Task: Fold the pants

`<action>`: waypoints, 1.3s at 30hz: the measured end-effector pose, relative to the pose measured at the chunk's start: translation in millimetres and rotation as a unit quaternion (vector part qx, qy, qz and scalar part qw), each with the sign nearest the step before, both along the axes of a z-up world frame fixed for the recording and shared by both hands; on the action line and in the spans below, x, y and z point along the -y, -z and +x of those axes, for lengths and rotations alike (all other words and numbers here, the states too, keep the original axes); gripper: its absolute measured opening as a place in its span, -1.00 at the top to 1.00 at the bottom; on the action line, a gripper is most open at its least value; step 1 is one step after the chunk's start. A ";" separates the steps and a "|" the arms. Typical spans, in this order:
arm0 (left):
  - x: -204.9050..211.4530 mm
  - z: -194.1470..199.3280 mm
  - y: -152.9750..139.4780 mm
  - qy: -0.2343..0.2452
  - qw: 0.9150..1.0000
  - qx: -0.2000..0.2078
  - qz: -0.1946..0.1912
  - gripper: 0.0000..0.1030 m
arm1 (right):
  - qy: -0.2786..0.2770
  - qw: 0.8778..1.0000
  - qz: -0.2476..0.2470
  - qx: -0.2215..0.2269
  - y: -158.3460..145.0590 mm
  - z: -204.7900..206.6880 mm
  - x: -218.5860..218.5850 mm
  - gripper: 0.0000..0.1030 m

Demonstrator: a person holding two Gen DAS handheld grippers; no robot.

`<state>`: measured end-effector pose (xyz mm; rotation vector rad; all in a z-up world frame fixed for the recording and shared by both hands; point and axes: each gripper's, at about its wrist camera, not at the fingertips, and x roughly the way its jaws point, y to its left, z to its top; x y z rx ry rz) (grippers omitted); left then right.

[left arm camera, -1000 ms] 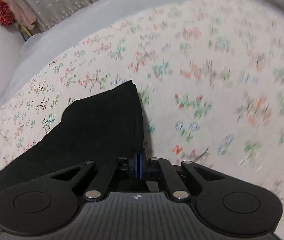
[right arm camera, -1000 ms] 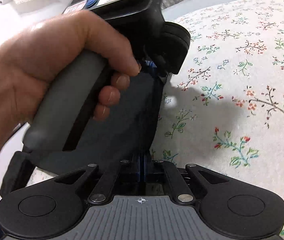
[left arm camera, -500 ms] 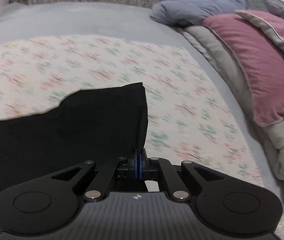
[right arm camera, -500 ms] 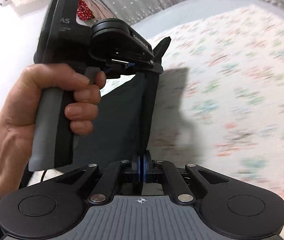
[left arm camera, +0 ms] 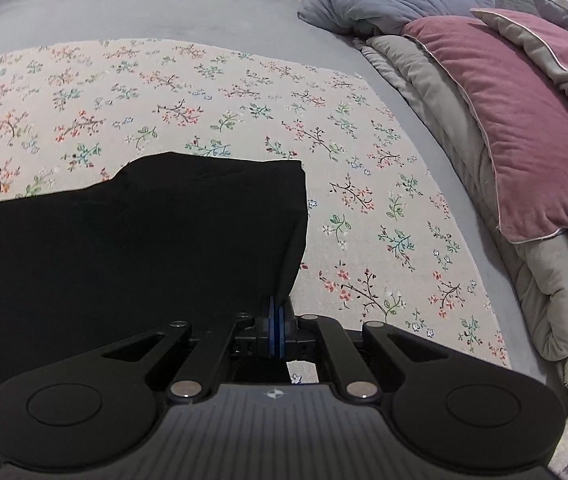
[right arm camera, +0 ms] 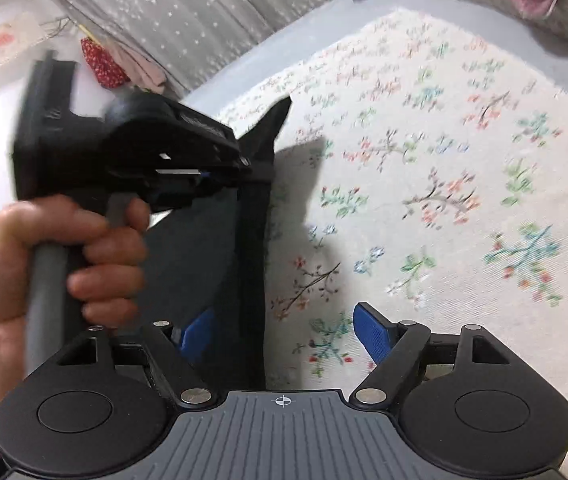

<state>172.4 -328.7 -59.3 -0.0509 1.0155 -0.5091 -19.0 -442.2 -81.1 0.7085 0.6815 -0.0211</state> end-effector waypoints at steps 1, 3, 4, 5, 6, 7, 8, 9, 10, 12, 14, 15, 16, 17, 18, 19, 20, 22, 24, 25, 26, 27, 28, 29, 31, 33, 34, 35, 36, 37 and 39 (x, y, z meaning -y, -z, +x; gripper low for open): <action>-2.0 0.9 0.8 -0.001 1.000 -0.003 -0.002 0.76 | -0.004 1.000 0.002 0.000 2.9 3.4 -3.9 -0.48; -5.9 2.1 1.4 -0.003 1.000 -0.010 -0.007 0.76 | -0.023 1.000 0.009 0.002 10.2 12.3 -10.3 -0.02; -7.8 3.5 1.9 -0.004 1.000 -0.013 -0.011 0.76 | -0.026 1.000 0.010 -0.005 10.6 12.5 -12.3 0.68; -9.2 4.2 2.3 -0.003 1.000 -0.014 -0.012 0.76 | -0.021 1.000 0.011 -0.011 10.1 13.1 -11.6 0.93; -9.5 4.6 2.6 -0.001 1.000 -0.014 -0.009 0.76 | -0.015 1.000 0.013 -0.009 8.4 10.1 -12.1 0.94; -9.2 5.2 3.1 0.002 1.000 -0.013 -0.007 0.75 | -0.011 1.000 0.011 -0.007 8.7 8.1 -13.3 0.94; -8.9 5.8 3.8 0.005 1.000 -0.014 -0.006 0.75 | -0.007 1.000 0.010 -0.004 8.6 9.6 -19.3 0.94; -7.6 6.2 4.1 0.007 1.000 -0.014 -0.004 0.75 | -0.005 1.000 0.007 -0.002 7.9 8.1 -21.4 0.95; -5.6 6.0 4.4 0.012 1.000 -0.010 0.001 0.74 | -0.002 1.000 0.001 0.000 6.9 6.8 -24.1 0.95; 2.9 4.3 4.9 0.028 0.999 0.006 0.024 0.73 | 0.001 1.000 -0.011 0.001 5.8 5.5 -27.7 0.95; 14.3 1.3 6.0 0.046 0.997 0.028 0.053 0.72 | 0.005 1.000 -0.015 0.001 4.3 6.0 -30.2 0.95; 22.7 -0.5 6.5 0.057 0.995 0.041 0.072 0.71 | 0.006 1.000 -0.015 0.001 2.9 5.2 -31.0 0.95; 29.0 -1.9 7.5 0.064 0.993 0.050 0.088 0.71 | 0.007 1.000 -0.018 0.001 2.7 5.3 -32.1 0.95; 38.7 -2.8 9.5 0.072 0.989 0.059 0.112 0.70 | 0.007 1.000 -0.021 0.001 -7.7 -3.5 -32.3 0.95; 46.7 -3.3 11.4 0.077 0.985 0.070 0.134 0.70 | 0.007 1.000 -0.024 0.000 -7.7 -3.4 -33.8 0.95; 55.9 -3.9 13.8 0.084 0.980 0.081 0.159 0.70 | 0.007 1.000 -0.031 0.000 -8.6 -3.9 -35.6 0.95; 66.3 -4.5 17.1 0.092 0.974 0.092 0.187 0.69 | 0.006 0.999 -0.039 -0.001 -9.3 -4.1 -37.6 0.95; 82.6 -4.2 24.2 0.104 0.962 0.103 0.232 0.69 | 0.004 0.998 -0.055 -0.002 -9.8 -4.2 -43.1 0.95; 93.9 -2.8 29.2 0.109 0.954 0.107 0.259 0.69 | 0.003 0.998 -0.065 -0.005 -9.1 -3.7 -47.1 0.95; 98.7 -2.5 30.8 0.112 0.950 0.111 0.270 0.69 | 0.004 0.998 -0.066 -0.006 -8.4 -3.7 -47.4 0.95; 102.1 -2.4 31.6 0.115 0.947 0.115 0.277 0.69 | 0.005 0.998 -0.064 -0.007 -7.9 -3.3 -47.7 0.95; 104.6 -2.2 32.4 0.118 0.945 0.117 0.282 0.69 | 0.004 0.998 -0.062 -0.006 -7.3 -3.8 -47.0 0.95; 106.3 -1.9 33.1 0.121 0.943 0.118 0.286 0.70 | 0.004 0.998 -0.061 -0.005 -7.5 -4.7 -46.7 0.95; 106.8 -2.1 34.3 0.123 0.942 0.118 0.288 0.70 | 0.003 0.998 -0.061 -0.003 -7.8 -5.6 -46.8 0.95; 107.7 0.8 33.3 0.125 0.942 0.116 0.290 0.70 | 0.001 0.998 -0.058 -0.001 -8.2 -7.4 -46.9 0.95; 108.4 1.7 32.1 0.127 0.942 0.111 0.289 0.70 | 0.000 0.998 -0.056 0.000 -4.7 -8.5 -45.1 0.95; 108.9 1.2 31.7 0.128 0.942 0.111 0.290 0.70 | -0.001 0.998 -0.057 0.000 -4.5 -8.6 -45.4 0.95; 108.9 0.9 31.2 0.128 0.942 0.111 0.289 0.71 | -0.001 0.998 -0.059 0.000 -3.2 -5.4 -46.4 0.95; 108.2 0.3 31.0 0.127 0.943 0.113 0.288 0.73 | -0.002 0.998 -0.060 0.000 -3.3 -5.8 -46.9 0.95; 108.3 -0.5 30.2 0.125 0.944 0.112 0.285 0.73 | -0.001 0.998 -0.059 0.000 -2.5 -4.7 -47.1 0.95; 106.1 -0.4 27.6 0.119 0.947 0.110 0.277 0.74 | 0.000 0.999 -0.051 -0.001 -0.7 -2.9 -45.0 0.94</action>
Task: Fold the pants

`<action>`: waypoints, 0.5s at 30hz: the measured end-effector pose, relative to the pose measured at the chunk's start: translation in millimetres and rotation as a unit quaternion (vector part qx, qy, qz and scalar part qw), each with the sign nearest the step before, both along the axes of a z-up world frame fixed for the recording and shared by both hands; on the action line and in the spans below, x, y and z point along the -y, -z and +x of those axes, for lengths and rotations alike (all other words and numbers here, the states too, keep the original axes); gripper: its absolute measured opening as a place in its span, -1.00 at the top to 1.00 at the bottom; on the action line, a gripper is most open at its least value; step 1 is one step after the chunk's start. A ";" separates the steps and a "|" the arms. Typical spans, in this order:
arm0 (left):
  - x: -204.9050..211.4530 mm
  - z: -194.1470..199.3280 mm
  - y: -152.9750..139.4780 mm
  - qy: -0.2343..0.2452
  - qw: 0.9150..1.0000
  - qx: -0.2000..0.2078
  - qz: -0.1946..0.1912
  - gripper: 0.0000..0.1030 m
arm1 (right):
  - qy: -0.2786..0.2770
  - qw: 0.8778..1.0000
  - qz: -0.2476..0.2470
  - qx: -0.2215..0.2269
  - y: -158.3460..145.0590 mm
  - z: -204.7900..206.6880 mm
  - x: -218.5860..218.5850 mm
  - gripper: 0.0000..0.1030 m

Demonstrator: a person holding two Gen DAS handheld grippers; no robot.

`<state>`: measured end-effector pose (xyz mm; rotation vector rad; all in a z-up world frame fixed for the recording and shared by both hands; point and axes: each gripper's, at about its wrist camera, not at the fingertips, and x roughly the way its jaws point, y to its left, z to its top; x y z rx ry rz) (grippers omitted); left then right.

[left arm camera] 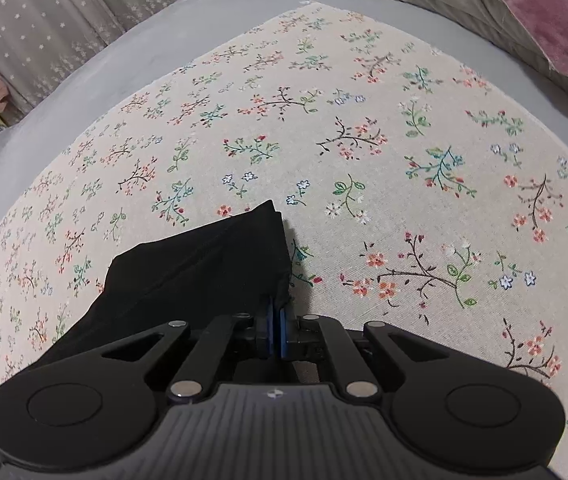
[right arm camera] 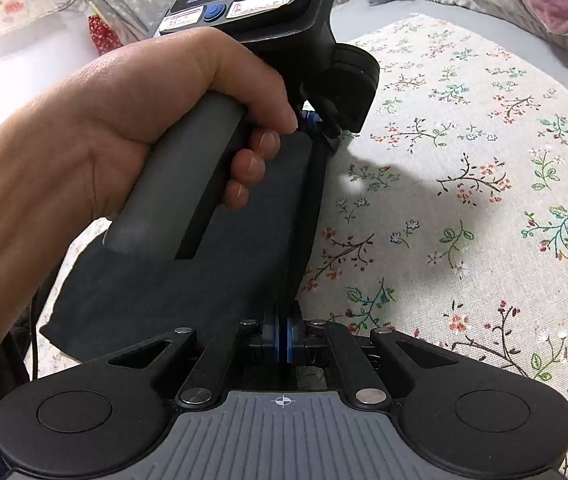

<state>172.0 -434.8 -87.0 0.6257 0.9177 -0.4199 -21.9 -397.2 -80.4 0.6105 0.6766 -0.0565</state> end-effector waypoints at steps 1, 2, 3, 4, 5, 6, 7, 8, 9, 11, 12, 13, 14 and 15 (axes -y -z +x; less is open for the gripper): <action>-1.0 0.5 -1.9 -0.002 1.000 -0.003 -0.005 0.74 | 0.002 1.000 0.009 -0.001 2.9 0.8 1.1 0.91; -2.7 1.1 -4.3 -0.005 1.000 -0.007 -0.011 0.74 | 0.003 1.000 0.023 -0.005 8.0 2.6 2.8 0.79; -5.6 2.2 -7.4 -0.008 1.000 -0.010 -0.020 0.74 | 0.004 0.999 0.035 -0.009 10.6 1.7 4.7 0.79; -7.8 4.3 -9.5 -0.010 0.999 -0.015 -0.028 0.74 | 0.005 0.999 0.045 -0.011 14.0 0.6 5.8 0.77; -11.2 5.6 -12.3 -0.014 0.999 -0.021 -0.038 0.74 | 0.005 0.999 0.050 -0.012 16.7 -0.5 6.5 0.73; -15.4 7.8 -15.6 -0.019 0.998 -0.028 -0.051 0.74 | 0.003 0.998 0.055 -0.010 18.6 -1.7 7.3 0.71; -19.1 9.5 -17.5 -0.022 0.997 -0.035 -0.062 0.74 | 0.002 0.998 0.060 -0.009 20.4 -3.0 7.3 0.69; -22.9 12.0 -19.2 -0.026 0.996 -0.042 -0.073 0.74 | 0.002 0.998 0.062 -0.010 20.0 -3.3 6.6 0.69; -26.6 14.2 -20.9 -0.031 0.995 -0.048 -0.085 0.74 | 0.001 0.998 0.061 -0.010 21.1 -4.3 5.9 0.69; -31.9 15.7 -23.9 -0.031 0.993 -0.052 -0.101 0.74 | 0.001 0.999 0.049 -0.009 21.6 -5.7 2.9 0.72; -34.5 16.5 -25.0 -0.032 0.992 -0.053 -0.109 0.74 | 0.002 0.999 0.039 -0.008 20.4 -6.2 0.4 0.77; -36.3 16.6 -25.9 -0.032 0.991 -0.054 -0.115 0.74 | 0.002 1.000 0.030 -0.005 19.7 -6.4 -1.9 0.83; -37.7 16.9 -26.5 -0.033 0.991 -0.054 -0.120 0.74 | 0.002 1.000 0.023 0.000 17.8 -7.5 -3.3 0.90; -38.6 17.2 -26.3 -0.034 0.990 -0.054 -0.123 0.74 | 0.003 1.000 0.017 0.003 15.1 -8.8 -6.9 0.90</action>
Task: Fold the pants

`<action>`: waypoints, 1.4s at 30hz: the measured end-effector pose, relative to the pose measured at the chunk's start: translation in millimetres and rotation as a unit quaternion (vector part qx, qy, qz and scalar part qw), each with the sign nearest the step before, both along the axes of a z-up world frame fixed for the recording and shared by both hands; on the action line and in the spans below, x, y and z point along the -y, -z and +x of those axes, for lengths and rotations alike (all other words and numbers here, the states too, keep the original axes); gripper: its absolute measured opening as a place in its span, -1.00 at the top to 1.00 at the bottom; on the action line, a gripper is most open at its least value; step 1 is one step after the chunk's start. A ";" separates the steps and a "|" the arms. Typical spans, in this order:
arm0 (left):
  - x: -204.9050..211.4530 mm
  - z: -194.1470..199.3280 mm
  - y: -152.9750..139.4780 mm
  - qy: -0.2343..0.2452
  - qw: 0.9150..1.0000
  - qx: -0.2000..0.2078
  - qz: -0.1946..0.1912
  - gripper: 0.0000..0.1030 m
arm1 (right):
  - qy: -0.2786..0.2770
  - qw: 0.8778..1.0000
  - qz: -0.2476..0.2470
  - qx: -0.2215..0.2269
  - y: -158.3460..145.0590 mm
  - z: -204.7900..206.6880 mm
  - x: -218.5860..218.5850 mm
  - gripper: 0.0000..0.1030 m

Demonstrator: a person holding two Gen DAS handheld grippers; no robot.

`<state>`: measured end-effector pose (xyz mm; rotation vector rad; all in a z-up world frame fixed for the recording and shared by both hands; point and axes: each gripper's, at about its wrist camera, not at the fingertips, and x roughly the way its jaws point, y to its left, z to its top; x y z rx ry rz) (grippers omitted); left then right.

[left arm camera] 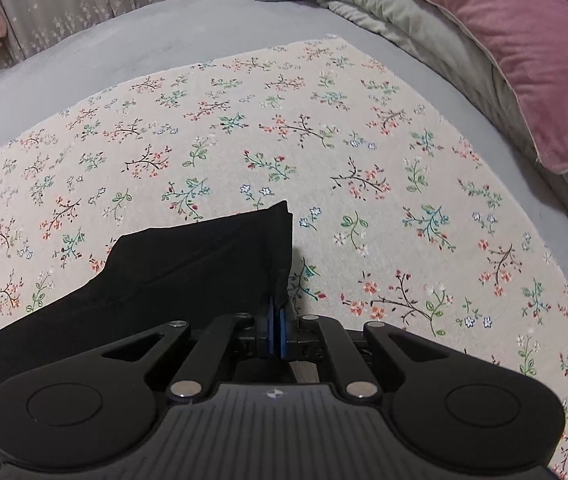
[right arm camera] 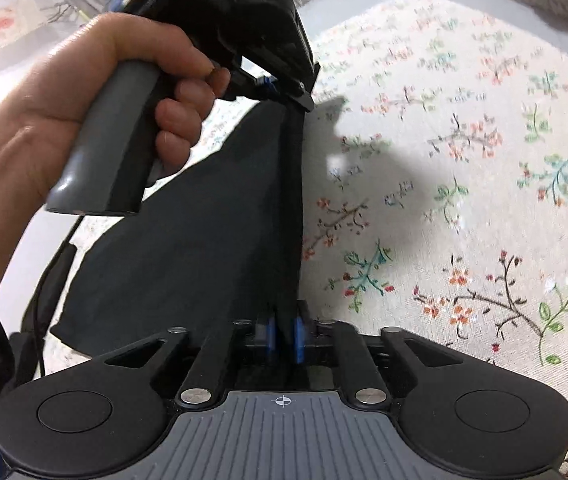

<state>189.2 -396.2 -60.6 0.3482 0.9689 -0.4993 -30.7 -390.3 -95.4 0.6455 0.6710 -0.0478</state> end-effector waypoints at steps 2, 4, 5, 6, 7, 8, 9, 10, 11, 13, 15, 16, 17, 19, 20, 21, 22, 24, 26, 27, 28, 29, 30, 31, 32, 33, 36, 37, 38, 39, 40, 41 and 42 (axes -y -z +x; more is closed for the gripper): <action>-1.3 1.9 0.8 -0.002 1.000 -0.001 -0.003 0.74 | 0.001 1.000 -0.008 0.005 -4.9 -3.2 -3.9 0.91; -2.6 2.6 2.2 -0.004 1.000 -0.001 -0.008 0.74 | 0.000 1.000 -0.012 0.004 -6.9 -3.9 -4.6 0.91; -3.3 2.4 2.2 -0.006 1.000 -0.001 -0.012 0.74 | 0.000 1.000 -0.011 0.003 -6.0 -4.2 -4.2 0.91; -4.4 1.9 1.7 -0.008 1.000 -0.002 -0.016 0.74 | 0.001 1.000 -0.008 0.002 -4.8 -4.2 -3.5 0.91; -5.3 1.4 1.3 -0.009 1.000 -0.004 -0.020 0.74 | 0.001 1.000 -0.004 0.001 -5.4 -2.5 -2.2 0.90; -7.3 1.2 1.1 -0.011 1.000 -0.005 -0.022 0.74 | 0.001 1.000 0.004 -0.002 -5.6 -2.4 -1.1 0.79; -8.0 0.9 0.8 -0.011 1.000 -0.004 -0.023 0.74 | 0.000 1.000 0.017 -0.008 -2.3 -1.6 1.0 0.78; -9.1 0.8 -0.1 -0.011 1.000 -0.004 -0.025 0.74 | -0.004 1.000 0.025 -0.010 -1.6 -3.1 3.0 0.77; -10.8 1.0 -1.0 -0.012 1.000 -0.004 -0.027 0.74 | -0.005 1.000 0.028 -0.011 -0.6 -3.0 3.7 0.77; -15.4 2.6 -4.2 -0.015 0.999 -0.005 -0.036 0.74 | -0.002 1.000 0.023 -0.010 0.1 -2.5 2.5 0.77; -21.1 5.8 -7.6 -0.019 0.999 -0.009 -0.047 0.74 | -0.001 1.000 0.000 -0.003 -4.9 -3.6 -1.8 0.85; -23.7 7.4 -9.2 -0.020 0.998 -0.010 -0.052 0.74 | -0.001 1.000 -0.009 0.004 -8.8 -5.1 -4.1 0.89; -26.1 8.2 -10.8 -0.019 0.998 -0.010 -0.058 0.74 | -0.001 1.000 -0.016 0.010 -11.7 -6.7 -5.3 0.90; -29.8 9.7 -12.2 -0.020 0.998 -0.008 -0.063 0.74 | 0.001 0.999 -0.029 0.019 -17.7 -7.4 -9.2 0.91; -31.5 10.3 -11.7 -0.021 0.998 -0.007 -0.065 0.74 | 0.002 0.999 -0.035 0.023 -20.9 -7.7 -10.9 0.91; -33.0 10.5 -10.8 -0.021 0.998 -0.007 -0.066 0.74 | 0.002 0.999 -0.039 0.026 -23.8 -7.9 -13.0 0.91; -33.5 10.0 -9.7 -0.020 0.998 -0.004 -0.065 0.74 | 0.002 0.999 -0.039 0.029 -25.8 -7.6 -14.7 0.91; -32.7 8.1 -7.0 -0.018 0.998 0.001 -0.062 0.74 | 0.004 0.999 -0.039 0.028 -27.4 -7.6 -15.9 0.91; -28.8 4.5 -4.5 -0.015 0.999 0.012 -0.050 0.74 | 0.006 0.999 -0.041 0.024 -27.1 -7.0 -16.0 0.91; -25.9 1.8 -4.1 -0.013 0.999 0.019 -0.047 0.74 | 0.007 0.999 -0.043 0.022 -26.9 -8.7 -14.0 0.91; -23.8 -0.4 -4.1 -0.010 0.999 0.024 -0.045 0.74 | 0.008 0.999 -0.045 0.020 -26.1 -9.4 -13.1 0.91; -21.2 -1.9 -3.4 -0.008 0.999 0.026 -0.044 0.74 | 0.008 0.999 -0.046 0.018 -25.4 -10.1 -12.4 0.91; -18.8 -3.1 -2.7 -0.005 0.999 0.027 -0.043 0.74 | 0.009 0.999 -0.047 0.017 -25.4 -10.3 -13.4 0.91; -16.7 -3.8 -1.8 -0.003 0.999 0.028 -0.041 0.73 | 0.010 0.999 -0.049 0.016 -24.9 -11.0 -13.0 0.91; -14.3 -4.4 -1.2 0.000 0.999 0.030 -0.038 0.73 | 0.010 0.999 -0.051 0.015 -26.1 -12.9 -15.2 0.91; -12.7 -4.4 -0.5 0.001 0.999 0.031 -0.035 0.73 | 0.010 0.998 -0.053 0.014 -26.2 -13.2 -17.2 0.91; -13.5 -2.7 0.7 0.001 0.999 0.029 -0.035 0.73 | 0.012 0.998 -0.054 0.013 -26.8 -14.3 -17.0 0.92; -14.1 -2.4 0.7 0.001 0.999 0.030 -0.036 0.73 | 0.013 0.998 -0.055 0.012 -27.0 -14.5 -16.7 0.92; -15.4 -2.2 0.0 0.002 0.999 0.031 -0.036 0.73 | 0.014 0.998 -0.056 0.013 -26.6 -13.3 -18.0 0.92; -16.9 -1.9 -1.5 0.002 0.999 0.033 -0.037 0.73 | 0.014 0.998 -0.056 0.013 -27.2 -13.5 -18.2 0.92; -18.5 -2.2 -3.4 0.004 0.999 0.034 -0.039 0.73 | 0.015 0.998 -0.057 0.013 -28.0 -13.9 -18.4 0.92; -21.6 -2.0 -6.5 0.005 0.998 0.035 -0.043 0.73 | 0.015 0.998 -0.060 0.014 -29.6 -13.8 -20.0 0.92; -27.3 -0.7 -11.1 0.004 0.998 0.034 -0.051 0.73 | 0.016 0.998 -0.065 0.016 -31.5 -14.3 -21.4 0.92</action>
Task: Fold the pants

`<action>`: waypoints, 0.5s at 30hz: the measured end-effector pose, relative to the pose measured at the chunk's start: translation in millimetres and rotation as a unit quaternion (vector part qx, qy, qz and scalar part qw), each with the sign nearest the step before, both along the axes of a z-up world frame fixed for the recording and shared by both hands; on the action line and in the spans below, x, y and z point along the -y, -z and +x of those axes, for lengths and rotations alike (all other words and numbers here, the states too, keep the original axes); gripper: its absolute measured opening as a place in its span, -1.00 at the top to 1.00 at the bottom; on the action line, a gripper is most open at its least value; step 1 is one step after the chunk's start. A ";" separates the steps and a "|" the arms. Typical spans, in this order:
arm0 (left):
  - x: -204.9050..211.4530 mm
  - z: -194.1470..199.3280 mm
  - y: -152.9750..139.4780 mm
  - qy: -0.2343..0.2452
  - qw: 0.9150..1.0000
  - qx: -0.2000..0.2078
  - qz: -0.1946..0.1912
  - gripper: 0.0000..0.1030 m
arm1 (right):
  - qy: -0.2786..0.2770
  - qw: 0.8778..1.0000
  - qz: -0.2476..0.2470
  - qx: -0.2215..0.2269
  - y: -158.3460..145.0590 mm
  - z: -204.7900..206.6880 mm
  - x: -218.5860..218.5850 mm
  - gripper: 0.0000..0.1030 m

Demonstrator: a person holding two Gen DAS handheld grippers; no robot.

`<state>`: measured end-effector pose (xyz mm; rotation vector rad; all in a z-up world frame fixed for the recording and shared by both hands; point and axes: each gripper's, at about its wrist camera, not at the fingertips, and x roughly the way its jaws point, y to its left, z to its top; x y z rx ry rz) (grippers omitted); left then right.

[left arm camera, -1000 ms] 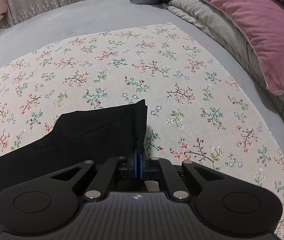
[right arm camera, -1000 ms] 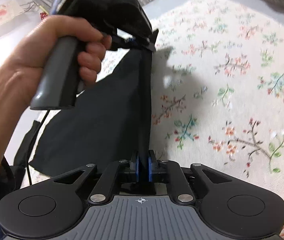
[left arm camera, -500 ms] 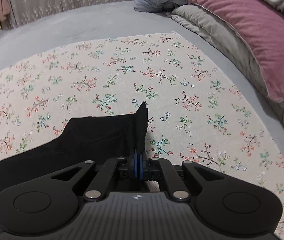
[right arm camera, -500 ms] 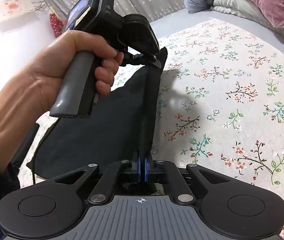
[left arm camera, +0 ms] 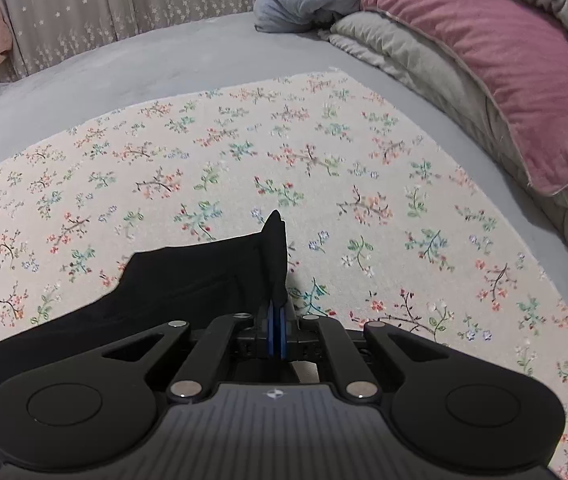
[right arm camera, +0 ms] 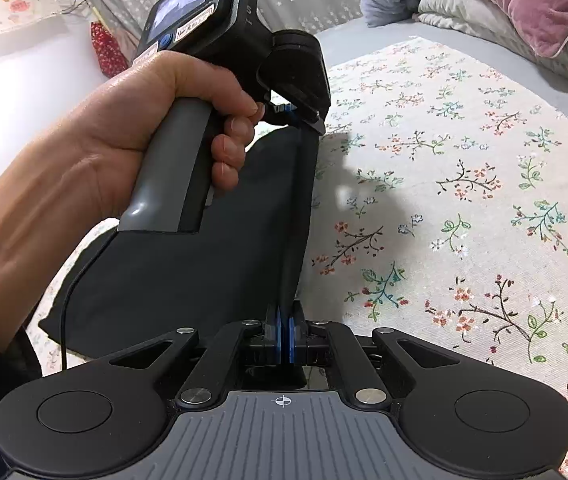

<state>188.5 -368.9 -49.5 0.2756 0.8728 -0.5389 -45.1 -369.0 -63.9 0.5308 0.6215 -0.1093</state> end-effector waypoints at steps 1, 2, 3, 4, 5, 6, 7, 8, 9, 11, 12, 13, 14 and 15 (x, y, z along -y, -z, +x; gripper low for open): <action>-5.3 1.3 -4.6 -0.001 1.000 -0.003 -0.009 0.73 | 0.000 1.000 -0.006 0.002 -1.8 -0.2 -1.3 0.92; -13.3 4.2 -10.1 -0.003 1.000 -0.008 -0.021 0.73 | 0.000 1.000 -0.013 0.006 -5.3 -0.3 -3.3 0.92; -23.6 8.1 -16.3 -0.007 0.999 -0.014 -0.034 0.73 | 0.000 1.000 -0.023 0.013 -7.8 -1.0 -5.6 0.92; -33.2 11.9 -21.7 -0.011 0.999 -0.019 -0.045 0.73 | -0.001 0.999 -0.033 0.020 -12.0 -3.2 -9.2 0.92; -44.4 15.7 -27.2 -0.015 0.998 -0.024 -0.056 0.73 | -0.001 0.999 -0.043 0.027 -15.9 -4.8 -12.4 0.92; -57.6 19.7 -32.9 -0.018 0.997 -0.028 -0.068 0.73 | -0.002 0.998 -0.055 0.035 -20.0 -6.0 -16.6 0.92; -68.9 22.8 -37.3 -0.022 0.996 -0.032 -0.077 0.73 | -0.003 0.997 -0.069 0.046 -24.6 -7.4 -21.7 0.92; -79.5 25.3 -41.0 -0.026 0.996 -0.034 -0.084 0.73 | -0.005 0.995 -0.079 0.054 -28.2 -7.2 -26.3 0.92; -92.7 27.3 -44.7 -0.030 0.995 -0.036 -0.092 0.73 | -0.009 0.994 -0.088 0.063 -31.9 -7.7 -30.6 0.91; -111.0 29.2 -49.5 -0.036 0.993 -0.036 -0.103 0.73 | -0.015 0.992 -0.101 0.071 -37.7 -6.8 -38.3 0.91; -121.2 29.3 -51.8 -0.039 0.993 -0.038 -0.109 0.73 | -0.017 0.991 -0.108 0.074 -39.1 -4.8 -41.0 0.91; -131.5 30.0 -53.6 -0.041 0.992 -0.038 -0.115 0.73 | -0.018 0.990 -0.117 0.076 -41.9 -4.2 -45.2 0.91; -141.2 30.9 -55.0 -0.043 0.991 -0.038 -0.120 0.73 | -0.019 0.988 -0.131 0.079 -44.2 -3.8 -50.5 0.91; -152.0 32.1 -56.3 -0.046 0.990 -0.037 -0.126 0.73 | -0.023 0.985 -0.150 0.083 -46.3 -2.8 -57.9 0.91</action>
